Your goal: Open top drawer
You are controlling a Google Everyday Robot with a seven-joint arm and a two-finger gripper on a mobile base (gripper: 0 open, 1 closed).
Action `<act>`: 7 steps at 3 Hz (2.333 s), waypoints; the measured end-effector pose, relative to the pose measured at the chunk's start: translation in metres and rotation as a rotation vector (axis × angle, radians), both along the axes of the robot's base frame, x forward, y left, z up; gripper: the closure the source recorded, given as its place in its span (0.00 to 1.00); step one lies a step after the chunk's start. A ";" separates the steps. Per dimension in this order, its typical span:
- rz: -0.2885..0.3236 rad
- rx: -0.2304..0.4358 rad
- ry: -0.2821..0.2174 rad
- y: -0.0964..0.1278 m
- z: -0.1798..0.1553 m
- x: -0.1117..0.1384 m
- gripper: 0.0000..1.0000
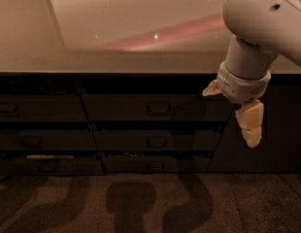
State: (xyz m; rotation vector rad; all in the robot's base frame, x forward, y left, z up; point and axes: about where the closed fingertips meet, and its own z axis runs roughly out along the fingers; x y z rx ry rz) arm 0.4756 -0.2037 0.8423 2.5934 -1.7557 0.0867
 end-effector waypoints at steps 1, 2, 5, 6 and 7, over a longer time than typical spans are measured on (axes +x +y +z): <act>0.000 0.000 0.000 0.000 0.000 0.000 0.00; 0.003 0.022 -0.071 0.000 -0.002 -0.005 0.00; 0.040 0.206 -0.338 0.010 -0.041 -0.094 0.00; 0.028 0.218 -0.390 0.009 -0.040 -0.072 0.00; -0.045 0.176 -0.311 -0.015 -0.058 -0.036 0.00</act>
Offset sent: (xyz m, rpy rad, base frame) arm -0.0325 -0.0014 0.0001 0.1229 -0.3969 0.0137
